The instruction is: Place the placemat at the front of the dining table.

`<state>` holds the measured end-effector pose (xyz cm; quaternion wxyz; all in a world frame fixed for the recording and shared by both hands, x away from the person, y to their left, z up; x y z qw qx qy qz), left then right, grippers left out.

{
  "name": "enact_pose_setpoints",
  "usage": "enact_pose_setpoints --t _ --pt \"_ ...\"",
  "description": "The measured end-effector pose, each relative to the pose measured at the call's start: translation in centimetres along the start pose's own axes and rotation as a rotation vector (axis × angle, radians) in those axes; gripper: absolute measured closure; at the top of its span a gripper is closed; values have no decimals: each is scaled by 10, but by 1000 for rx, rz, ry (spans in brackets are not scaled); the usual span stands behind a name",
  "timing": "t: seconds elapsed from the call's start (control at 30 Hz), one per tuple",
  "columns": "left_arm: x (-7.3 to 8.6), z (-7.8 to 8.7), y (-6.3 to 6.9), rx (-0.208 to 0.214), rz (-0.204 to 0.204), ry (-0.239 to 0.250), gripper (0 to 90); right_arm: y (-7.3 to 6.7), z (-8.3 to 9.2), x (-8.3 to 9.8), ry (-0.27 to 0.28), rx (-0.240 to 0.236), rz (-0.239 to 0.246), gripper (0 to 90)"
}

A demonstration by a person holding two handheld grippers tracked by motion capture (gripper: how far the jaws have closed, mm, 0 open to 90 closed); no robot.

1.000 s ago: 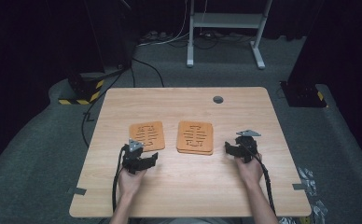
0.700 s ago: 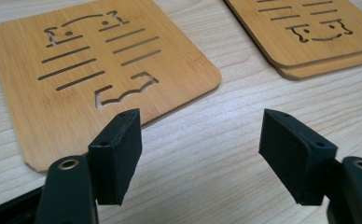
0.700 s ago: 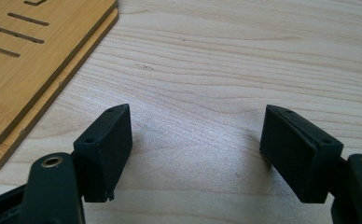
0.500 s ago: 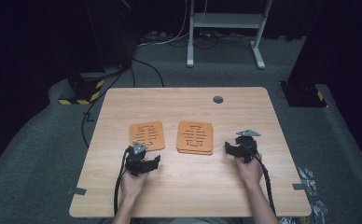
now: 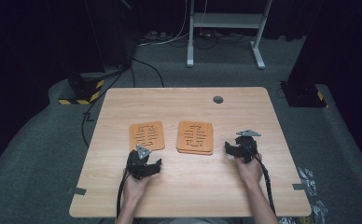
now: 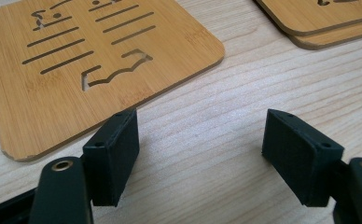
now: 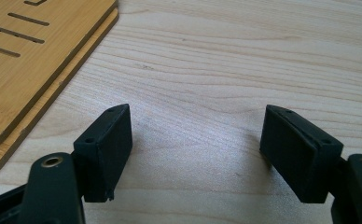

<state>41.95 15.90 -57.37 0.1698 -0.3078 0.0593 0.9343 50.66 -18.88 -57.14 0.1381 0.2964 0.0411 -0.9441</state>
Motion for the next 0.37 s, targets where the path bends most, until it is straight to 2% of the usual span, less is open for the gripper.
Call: enact_pose_setpoints --t 0.37 --pt "0 0 0 -9 15 -4 251 1 0 0 -3 2 15 251"
Point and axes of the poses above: each handheld gripper's, and its own axes: z roughly backward along the jaws, x roughly out of its underside, y roughly to its right, the point moved 7 cm from there along -z, roughly forward along the jaws, and after that the axes turned 12 degrees about -y, right-handed, at the moved point
